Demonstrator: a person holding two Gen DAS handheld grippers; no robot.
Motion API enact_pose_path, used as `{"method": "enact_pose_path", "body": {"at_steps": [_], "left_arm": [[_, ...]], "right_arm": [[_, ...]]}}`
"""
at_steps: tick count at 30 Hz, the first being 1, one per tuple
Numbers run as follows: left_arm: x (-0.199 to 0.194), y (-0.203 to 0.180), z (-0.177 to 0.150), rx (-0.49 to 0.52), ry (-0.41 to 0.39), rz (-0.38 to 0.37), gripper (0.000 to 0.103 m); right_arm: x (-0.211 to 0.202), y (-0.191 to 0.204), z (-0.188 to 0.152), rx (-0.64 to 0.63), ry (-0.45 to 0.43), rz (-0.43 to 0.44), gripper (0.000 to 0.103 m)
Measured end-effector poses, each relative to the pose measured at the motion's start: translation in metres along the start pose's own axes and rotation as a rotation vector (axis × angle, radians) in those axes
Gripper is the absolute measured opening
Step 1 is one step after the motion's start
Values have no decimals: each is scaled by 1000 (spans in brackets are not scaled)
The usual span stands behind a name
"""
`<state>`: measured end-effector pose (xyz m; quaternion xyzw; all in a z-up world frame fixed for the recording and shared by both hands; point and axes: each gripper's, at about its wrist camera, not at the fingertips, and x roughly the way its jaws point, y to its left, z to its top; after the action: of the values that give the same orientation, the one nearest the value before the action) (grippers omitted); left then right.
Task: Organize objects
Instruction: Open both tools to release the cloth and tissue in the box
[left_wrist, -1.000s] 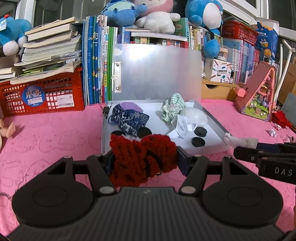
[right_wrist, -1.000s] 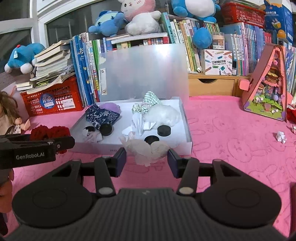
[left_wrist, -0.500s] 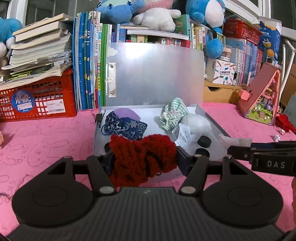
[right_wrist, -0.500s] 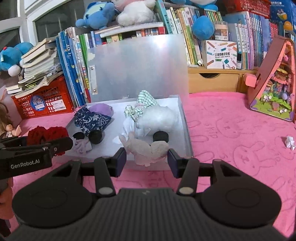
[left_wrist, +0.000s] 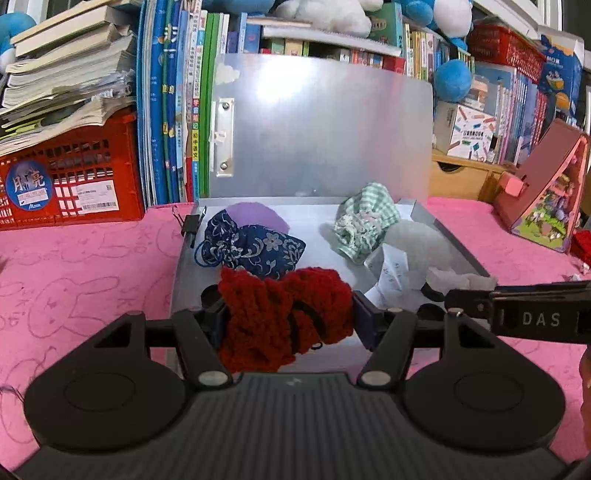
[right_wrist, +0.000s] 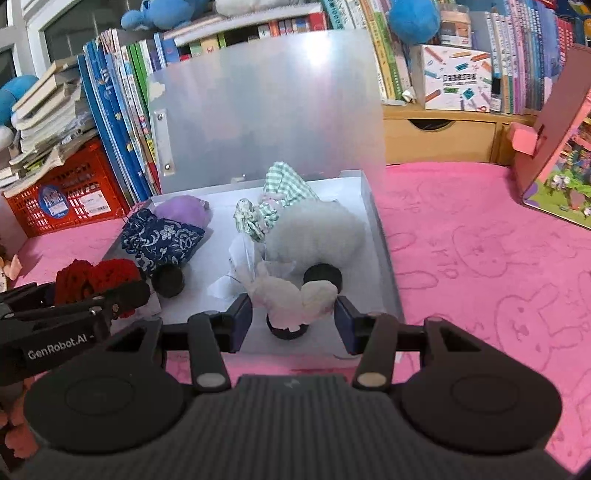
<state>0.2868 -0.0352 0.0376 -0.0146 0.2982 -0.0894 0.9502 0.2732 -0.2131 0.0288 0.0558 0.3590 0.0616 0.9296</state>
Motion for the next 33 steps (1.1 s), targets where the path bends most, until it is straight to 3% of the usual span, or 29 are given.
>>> {"method": "enact_pose_path", "body": {"at_steps": [11,24,30,33], "left_arm": [[26,6,-6,10,36,32,69],[51,18,10,-2,27,71,70],[53,17,10,7,23,72,70],[50,13,7,40,22,36,70]], "right_arm": [[35,14,9,-3,31,7,52],[49,7,23,25,25,-8,52],[50,5,21,24,35,14,52],[50,5,20,15,50,64,52]]}}
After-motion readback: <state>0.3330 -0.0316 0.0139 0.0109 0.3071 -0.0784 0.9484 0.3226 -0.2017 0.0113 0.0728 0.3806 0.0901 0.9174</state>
